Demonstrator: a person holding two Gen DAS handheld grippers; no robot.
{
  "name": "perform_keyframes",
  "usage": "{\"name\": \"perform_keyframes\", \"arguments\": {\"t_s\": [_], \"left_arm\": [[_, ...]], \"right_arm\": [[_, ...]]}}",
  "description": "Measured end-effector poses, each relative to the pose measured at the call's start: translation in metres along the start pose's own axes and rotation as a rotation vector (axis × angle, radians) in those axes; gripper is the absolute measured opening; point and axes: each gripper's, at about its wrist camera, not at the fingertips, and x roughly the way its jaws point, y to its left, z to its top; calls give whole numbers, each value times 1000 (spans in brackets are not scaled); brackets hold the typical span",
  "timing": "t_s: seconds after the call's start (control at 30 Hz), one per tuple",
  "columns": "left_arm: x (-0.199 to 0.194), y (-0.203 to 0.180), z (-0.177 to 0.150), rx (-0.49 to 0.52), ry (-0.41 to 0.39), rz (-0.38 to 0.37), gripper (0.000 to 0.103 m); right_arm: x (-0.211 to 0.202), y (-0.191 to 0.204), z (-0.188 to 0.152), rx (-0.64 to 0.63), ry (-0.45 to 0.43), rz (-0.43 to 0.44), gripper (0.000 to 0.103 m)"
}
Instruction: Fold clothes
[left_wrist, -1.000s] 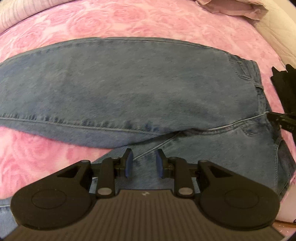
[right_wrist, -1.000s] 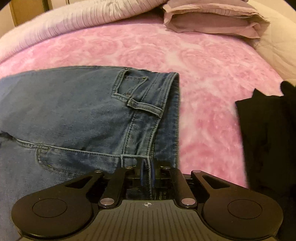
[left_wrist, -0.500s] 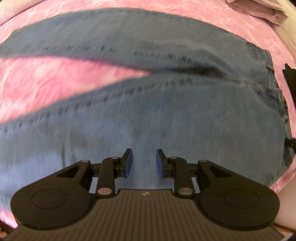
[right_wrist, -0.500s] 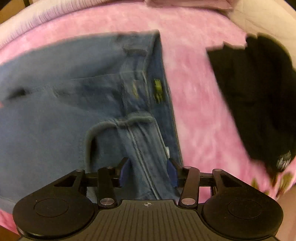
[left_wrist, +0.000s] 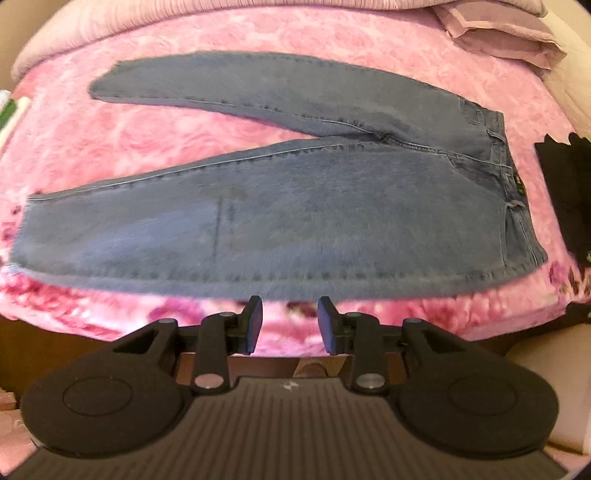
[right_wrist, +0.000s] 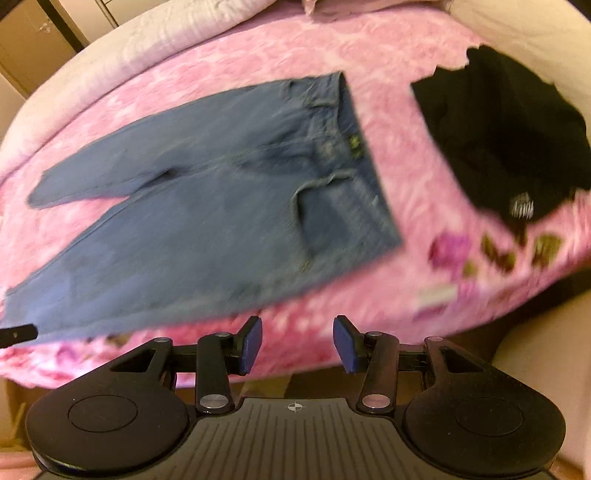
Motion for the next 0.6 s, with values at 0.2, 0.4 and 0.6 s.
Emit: {"name": "perform_keyframes", "arguments": {"t_s": [0.2, 0.4, 0.6], "left_arm": [[-53, 11, -24, -22, -30, 42, 29], [-94, 17, -25, -38, -92, 52, 32], [-110, 20, -21, -41, -129, 60, 35]], "right_arm": [[-29, 23, -22, -72, 9, 1, 47], [-65, 38, -14, -106, -55, 13, 47], [-78, 50, -9, -147, -55, -6, 47]]}}
